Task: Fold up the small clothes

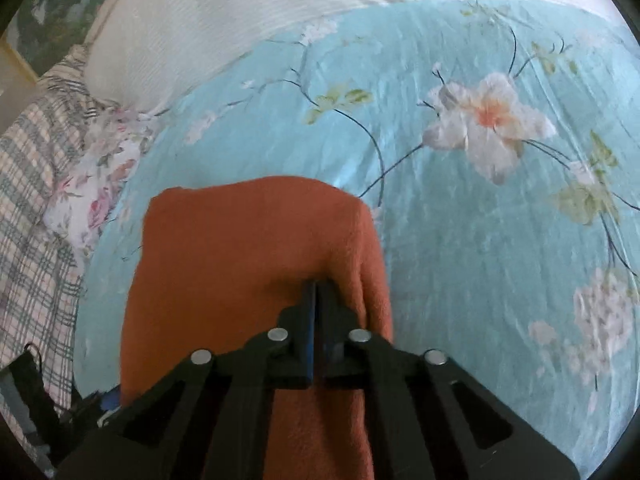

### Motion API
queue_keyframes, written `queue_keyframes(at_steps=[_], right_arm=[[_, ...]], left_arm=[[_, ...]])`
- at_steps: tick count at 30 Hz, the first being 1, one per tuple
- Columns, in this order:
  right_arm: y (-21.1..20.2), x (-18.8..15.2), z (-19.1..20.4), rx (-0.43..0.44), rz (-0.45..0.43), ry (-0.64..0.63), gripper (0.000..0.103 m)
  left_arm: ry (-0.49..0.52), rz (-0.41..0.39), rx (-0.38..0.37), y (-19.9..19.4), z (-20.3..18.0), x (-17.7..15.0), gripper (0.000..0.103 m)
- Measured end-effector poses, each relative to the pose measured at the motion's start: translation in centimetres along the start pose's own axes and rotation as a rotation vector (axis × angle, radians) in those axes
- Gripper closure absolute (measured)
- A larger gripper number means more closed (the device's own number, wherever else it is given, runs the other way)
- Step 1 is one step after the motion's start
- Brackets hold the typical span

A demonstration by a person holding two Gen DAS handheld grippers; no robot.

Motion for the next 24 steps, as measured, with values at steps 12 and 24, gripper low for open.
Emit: queue_keyframes(at_steps=[12, 24], right_arm=[[-7.5, -8.4, 0.6, 0.046, 0.02, -0.11, 0.098], [-9.5, -9.5, 0.5, 0.074, -0.017, -0.071, 0.097]], left_arm=[[0.012, -0.019, -0.046, -4.3, -0.5, -2.1, 0.052], [0.057, -0.005, 0.001, -4.3, -1.2, -4.3, 0.049]])
Point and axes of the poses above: each gripper's, at about its wrist camera, not at the fingertips, and y roughly the way its jaws point, z to its left, x to its top, the point moved 2 cm from there along y, roughly the way its jaws point, and after that the axes turned 9 degrees about -z, right-handed, at the moved point
